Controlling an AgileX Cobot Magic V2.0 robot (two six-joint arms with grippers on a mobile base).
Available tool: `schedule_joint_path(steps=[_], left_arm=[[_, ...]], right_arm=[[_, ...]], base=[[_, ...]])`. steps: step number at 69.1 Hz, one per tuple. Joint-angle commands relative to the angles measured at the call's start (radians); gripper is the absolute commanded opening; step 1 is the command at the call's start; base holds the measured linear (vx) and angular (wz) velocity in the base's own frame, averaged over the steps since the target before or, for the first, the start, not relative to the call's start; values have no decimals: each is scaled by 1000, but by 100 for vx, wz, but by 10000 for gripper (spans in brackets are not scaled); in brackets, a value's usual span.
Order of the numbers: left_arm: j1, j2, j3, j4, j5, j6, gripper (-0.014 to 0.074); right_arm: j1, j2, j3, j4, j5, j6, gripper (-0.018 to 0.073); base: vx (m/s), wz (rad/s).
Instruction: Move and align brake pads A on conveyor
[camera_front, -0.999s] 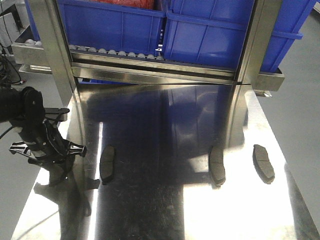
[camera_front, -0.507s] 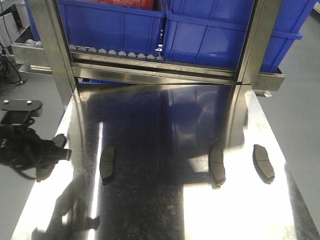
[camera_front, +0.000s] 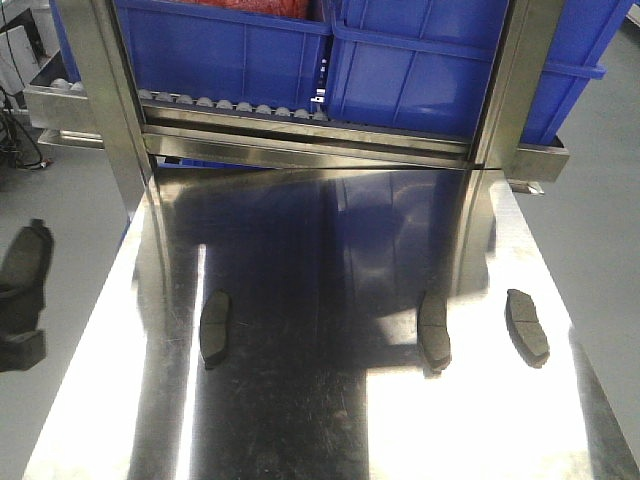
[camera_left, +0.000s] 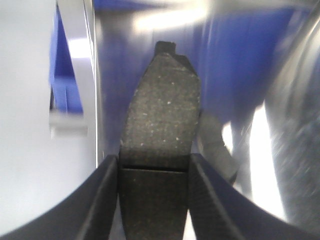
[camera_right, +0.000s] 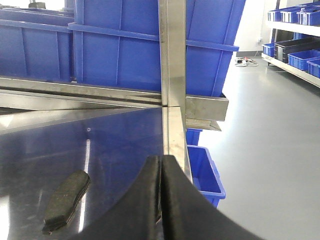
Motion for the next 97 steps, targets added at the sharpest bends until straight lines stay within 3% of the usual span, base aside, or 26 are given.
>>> schedule_joint_path(steps=[1, 29, 97], left_arm=[[-6, -113, 8, -6, -121, -8, -6], [-4, -378, 96, 20, -166, 0, -6], [-4, -386, 96, 18, -161, 0, -6]], right_arm=[[-1, -16, 3, -5, -79, -6, -10], [-1, -16, 3, -5, -79, -6, -10], [0, -15, 0, 2, -100, 3, -10]], base=[[0, 0], [0, 0], [0, 0]])
